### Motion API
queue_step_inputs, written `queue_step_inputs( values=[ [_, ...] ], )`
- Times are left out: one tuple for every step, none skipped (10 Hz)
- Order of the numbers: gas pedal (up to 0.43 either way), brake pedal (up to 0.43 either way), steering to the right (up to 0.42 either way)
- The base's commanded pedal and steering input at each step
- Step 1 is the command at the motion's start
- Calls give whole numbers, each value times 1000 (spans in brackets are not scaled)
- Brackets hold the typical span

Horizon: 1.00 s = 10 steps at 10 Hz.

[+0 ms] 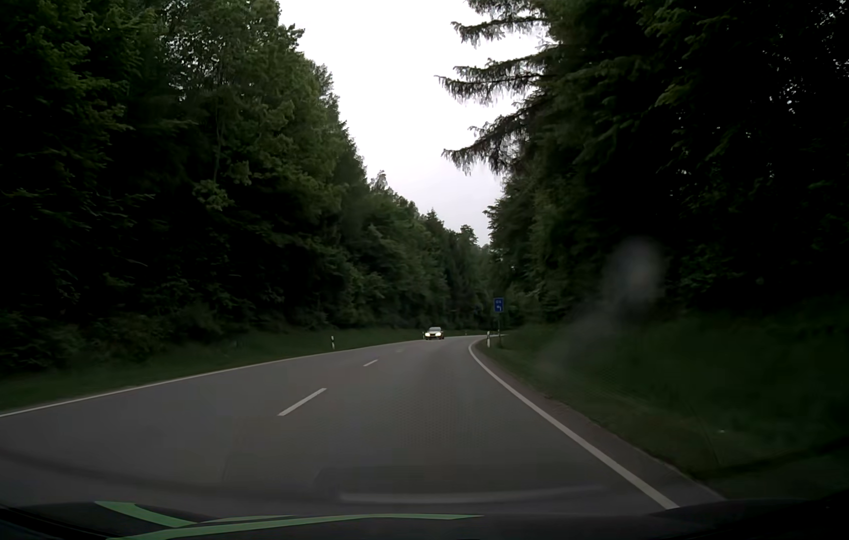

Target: Follow the waypoints while adhering to traffic rules and regulations

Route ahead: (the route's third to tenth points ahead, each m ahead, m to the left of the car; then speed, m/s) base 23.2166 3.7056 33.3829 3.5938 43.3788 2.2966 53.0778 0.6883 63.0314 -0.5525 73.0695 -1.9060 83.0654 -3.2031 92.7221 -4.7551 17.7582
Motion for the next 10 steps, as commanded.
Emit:
queue_step_inputs(
  values=[
    [150, 0, 10],
    [150, 0, 10],
    [150, 0, 10],
    [150, 0, 10],
    [150, 0, 9],
    [150, 0, 9],
    [138, 0, 9],
    [138, 0, 10],
    [130, 0, 10],
    [118, 0, 11]
  ],
)
